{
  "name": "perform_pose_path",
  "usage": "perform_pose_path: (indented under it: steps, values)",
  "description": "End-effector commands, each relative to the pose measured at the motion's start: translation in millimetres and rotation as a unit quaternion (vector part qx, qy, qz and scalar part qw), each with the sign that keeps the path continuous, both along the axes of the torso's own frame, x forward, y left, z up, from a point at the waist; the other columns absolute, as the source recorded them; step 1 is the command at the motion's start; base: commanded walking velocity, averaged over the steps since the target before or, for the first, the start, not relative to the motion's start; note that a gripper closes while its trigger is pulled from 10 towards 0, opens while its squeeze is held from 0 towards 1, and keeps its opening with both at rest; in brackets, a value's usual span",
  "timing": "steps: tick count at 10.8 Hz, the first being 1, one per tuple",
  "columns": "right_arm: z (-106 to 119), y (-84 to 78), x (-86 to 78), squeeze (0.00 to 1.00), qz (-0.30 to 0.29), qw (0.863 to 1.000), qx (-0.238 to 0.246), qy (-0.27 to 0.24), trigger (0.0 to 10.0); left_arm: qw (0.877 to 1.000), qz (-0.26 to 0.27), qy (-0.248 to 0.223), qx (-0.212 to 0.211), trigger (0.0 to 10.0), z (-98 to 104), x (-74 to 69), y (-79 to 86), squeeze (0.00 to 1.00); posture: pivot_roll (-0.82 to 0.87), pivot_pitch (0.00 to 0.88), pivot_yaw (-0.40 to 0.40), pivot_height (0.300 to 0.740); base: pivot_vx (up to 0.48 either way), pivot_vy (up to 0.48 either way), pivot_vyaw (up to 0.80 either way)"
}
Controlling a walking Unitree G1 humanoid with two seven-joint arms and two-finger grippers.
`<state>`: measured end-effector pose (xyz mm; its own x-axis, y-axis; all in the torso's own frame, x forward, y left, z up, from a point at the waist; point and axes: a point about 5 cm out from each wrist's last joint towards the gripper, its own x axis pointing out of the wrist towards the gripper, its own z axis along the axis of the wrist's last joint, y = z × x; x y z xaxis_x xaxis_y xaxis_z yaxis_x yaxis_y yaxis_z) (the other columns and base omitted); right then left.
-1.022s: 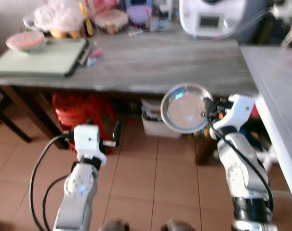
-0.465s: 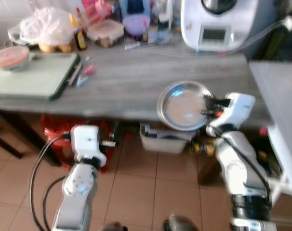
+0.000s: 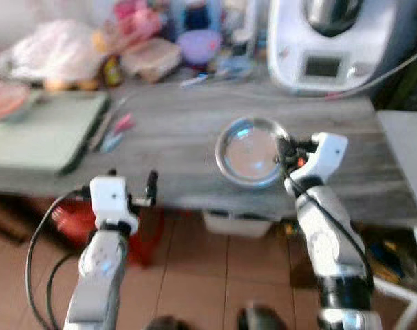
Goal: Setting the table
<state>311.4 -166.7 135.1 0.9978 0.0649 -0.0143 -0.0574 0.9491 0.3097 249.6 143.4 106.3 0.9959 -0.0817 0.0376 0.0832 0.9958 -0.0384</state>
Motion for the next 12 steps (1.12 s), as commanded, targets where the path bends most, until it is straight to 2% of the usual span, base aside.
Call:
perform_pose_path:
  steps: [1,2,3,4,6,8,10,12]
  values:
    - [-5.9,1.7,2.5,0.0,-0.01,0.999,0.014,0.027,0.0,1.0,0.006,-0.005,0.014,10.0,1.3,-2.6,6.3,0.0,0.01,0.069,0.036,0.74,0.0,0.0,0.0]
    - [-9.0,1.5,0.2,0.0,-0.013,0.999,0.011,0.034,0.0,1.0,0.007,-0.004,0.014,10.0,1.4,-3.0,7.2,0.0,0.01,0.068,0.035,0.74,0.0,0.0,0.0]
    - [-16.4,3.8,-4.6,0.0,-0.01,0.999,0.004,0.05,4.5,1.0,0.009,-0.003,0.016,10.0,1.2,-3.3,9.2,0.0,0.01,0.069,0.036,0.74,0.0,0.0,0.0]
    - [-23.6,5.3,-7.2,0.0,-0.01,0.998,0.007,0.068,10.0,1.0,0.009,-0.003,0.017,10.0,1.1,-3.4,9.3,0.0,0.01,0.07,0.038,0.74,0.0,0.0,0.0]
    - [-32.7,12.1,-6.5,0.0,0.005,0.994,0.021,0.11,10.0,1.0,0.005,-0.004,0.009,10.0,1.6,-3.6,7.3,0.0,0.01,0.071,0.04,0.74,0.0,0.0,0.0]
    - [-42.2,13.8,-11.9,0.0,0.014,0.988,0.015,0.156,10.0,1.0,0.011,-0.001,0.005,10.0,0.9,-4.7,9.7,0.0,0.02,0.073,0.035,0.74,0.0,0.0,0.0]
    - [-45.4,11.7,-16.9,1.0,0.01,0.985,0.012,0.17,10.0,1.0,0.009,-0.001,0.012,10.0,0.6,-5.7,8.6,0.0,0.02,0.074,0.036,0.74,0.0,0.0,0.0]
    - [-48.2,8.9,-23.2,1.0,0.005,0.983,0.014,0.185,10.0,1.0,0.005,-0.001,0.011,10.0,0.8,-5.1,8.2,0.0,0.01,0.077,0.039,0.74,0.0,0.0,0.0]
